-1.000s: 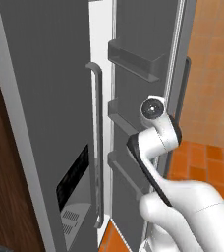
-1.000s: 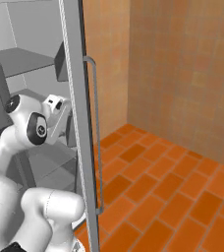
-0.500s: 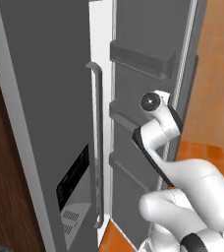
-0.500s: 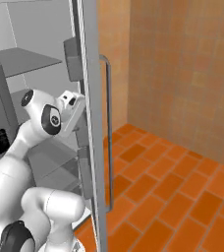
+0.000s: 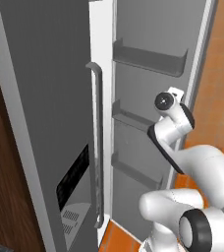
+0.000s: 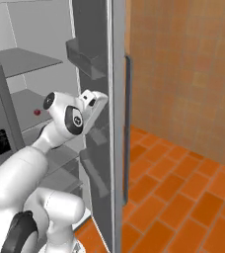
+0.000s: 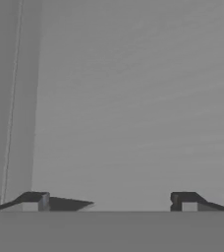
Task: Take the strawberry from the fridge and place it on top of the pancake, located on the dining counter.
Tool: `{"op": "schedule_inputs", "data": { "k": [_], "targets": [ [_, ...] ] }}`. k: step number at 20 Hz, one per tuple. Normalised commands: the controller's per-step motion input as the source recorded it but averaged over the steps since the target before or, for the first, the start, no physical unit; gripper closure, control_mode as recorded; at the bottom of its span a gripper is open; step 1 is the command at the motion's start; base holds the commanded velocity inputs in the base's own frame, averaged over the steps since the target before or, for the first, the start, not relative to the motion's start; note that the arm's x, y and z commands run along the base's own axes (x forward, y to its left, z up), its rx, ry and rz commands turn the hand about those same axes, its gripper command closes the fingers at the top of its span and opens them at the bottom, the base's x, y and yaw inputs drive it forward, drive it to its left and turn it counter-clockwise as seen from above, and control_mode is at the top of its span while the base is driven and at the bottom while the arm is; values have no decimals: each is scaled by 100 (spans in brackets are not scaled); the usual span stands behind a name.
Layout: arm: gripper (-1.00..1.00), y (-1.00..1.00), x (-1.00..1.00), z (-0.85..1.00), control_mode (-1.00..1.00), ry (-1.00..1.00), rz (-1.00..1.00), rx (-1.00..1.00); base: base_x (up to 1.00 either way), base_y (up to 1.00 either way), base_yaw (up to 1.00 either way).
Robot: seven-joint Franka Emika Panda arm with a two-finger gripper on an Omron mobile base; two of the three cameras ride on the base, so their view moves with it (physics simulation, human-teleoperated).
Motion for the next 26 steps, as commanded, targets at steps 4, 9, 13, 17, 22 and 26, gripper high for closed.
{"op": "schedule_inputs", "data": {
  "k": [4,9,13,17,22,26],
  "targets": [
    [-100,-30,58,28,-100,3,-11,9,0,0,0],
    [-100,-31,58,2,-100,0,-7,8,0,0,0],
    [-100,-24,35,0,-100,-3,-4,9,0,0,0],
    [-100,1,-51,0,-100,-17,0,7,0,0,0],
    [-100,25,-93,16,-100,-10,-4,5,0,0,0],
    [-100,42,-71,15,-100,0,-6,8,0,0,0]
  ]
}}
